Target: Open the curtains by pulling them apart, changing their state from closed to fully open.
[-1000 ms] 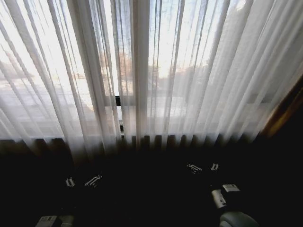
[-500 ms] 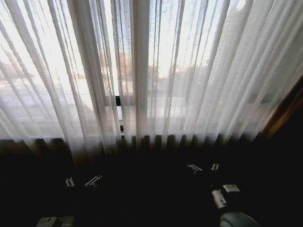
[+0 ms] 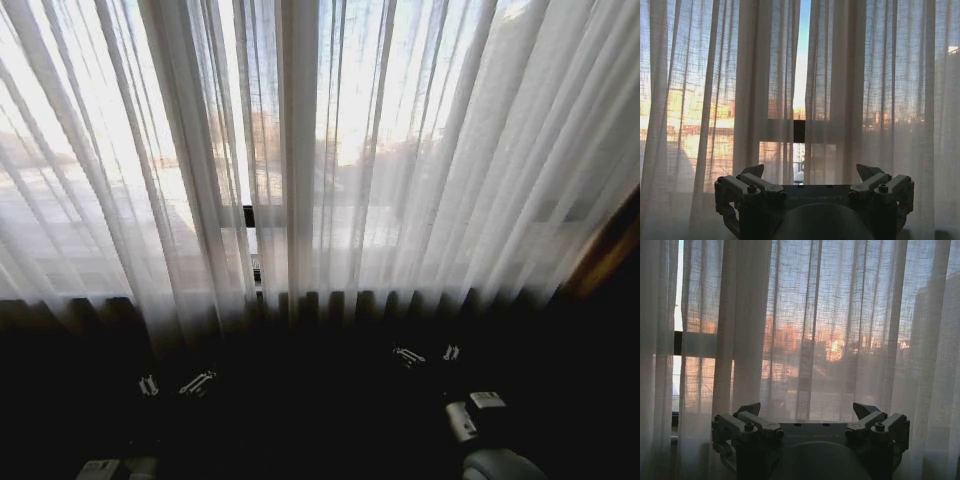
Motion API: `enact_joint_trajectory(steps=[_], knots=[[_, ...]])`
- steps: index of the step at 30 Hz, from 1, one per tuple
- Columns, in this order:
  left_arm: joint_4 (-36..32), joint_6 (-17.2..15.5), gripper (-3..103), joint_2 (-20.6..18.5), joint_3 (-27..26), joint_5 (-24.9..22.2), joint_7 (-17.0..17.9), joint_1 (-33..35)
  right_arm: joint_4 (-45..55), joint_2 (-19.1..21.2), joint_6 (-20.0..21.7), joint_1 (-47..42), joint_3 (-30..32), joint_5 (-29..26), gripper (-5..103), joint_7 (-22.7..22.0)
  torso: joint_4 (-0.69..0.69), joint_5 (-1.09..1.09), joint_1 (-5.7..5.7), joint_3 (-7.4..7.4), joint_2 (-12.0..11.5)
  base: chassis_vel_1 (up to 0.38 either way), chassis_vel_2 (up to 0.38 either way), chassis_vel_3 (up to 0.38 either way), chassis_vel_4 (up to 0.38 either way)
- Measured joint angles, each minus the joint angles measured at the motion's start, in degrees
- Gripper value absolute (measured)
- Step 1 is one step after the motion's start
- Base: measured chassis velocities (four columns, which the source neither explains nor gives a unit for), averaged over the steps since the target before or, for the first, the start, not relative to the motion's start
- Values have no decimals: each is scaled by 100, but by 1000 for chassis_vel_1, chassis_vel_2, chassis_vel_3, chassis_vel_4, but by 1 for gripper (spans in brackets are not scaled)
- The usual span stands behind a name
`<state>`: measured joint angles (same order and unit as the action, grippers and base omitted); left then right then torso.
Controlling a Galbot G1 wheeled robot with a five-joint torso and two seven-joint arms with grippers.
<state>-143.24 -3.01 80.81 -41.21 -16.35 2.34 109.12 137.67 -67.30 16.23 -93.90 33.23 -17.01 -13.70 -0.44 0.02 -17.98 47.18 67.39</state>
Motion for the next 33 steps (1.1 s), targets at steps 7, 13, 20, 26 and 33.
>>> enact_joint_trajectory(steps=[7,13,20,26,33], knots=[[0,17,100,6,-1,-1,-1,-2,-41,9,-13,7,-78,47,100,5,0,-1,0,0,0,-260,338,258,-334],[0,19,100,4,10,-1,-3,-15,-69,11,-14,17,-107,59,100,7,0,1,-5,2,-3,-339,386,348,-385],[1,52,100,21,13,-1,-8,-30,-107,19,-19,38,-117,63,100,8,2,3,-4,2,-3,-346,364,367,-370],[0,67,100,31,18,-1,-10,-30,-123,-13,-20,36,-152,108,100,6,0,-3,0,0,0,-302,363,286,-361],[0,94,100,49,47,7,-19,-31,-180,-48,-57,40,-210,257,100,-12,1,-1,-9,3,-4,-185,255,176,-245]])
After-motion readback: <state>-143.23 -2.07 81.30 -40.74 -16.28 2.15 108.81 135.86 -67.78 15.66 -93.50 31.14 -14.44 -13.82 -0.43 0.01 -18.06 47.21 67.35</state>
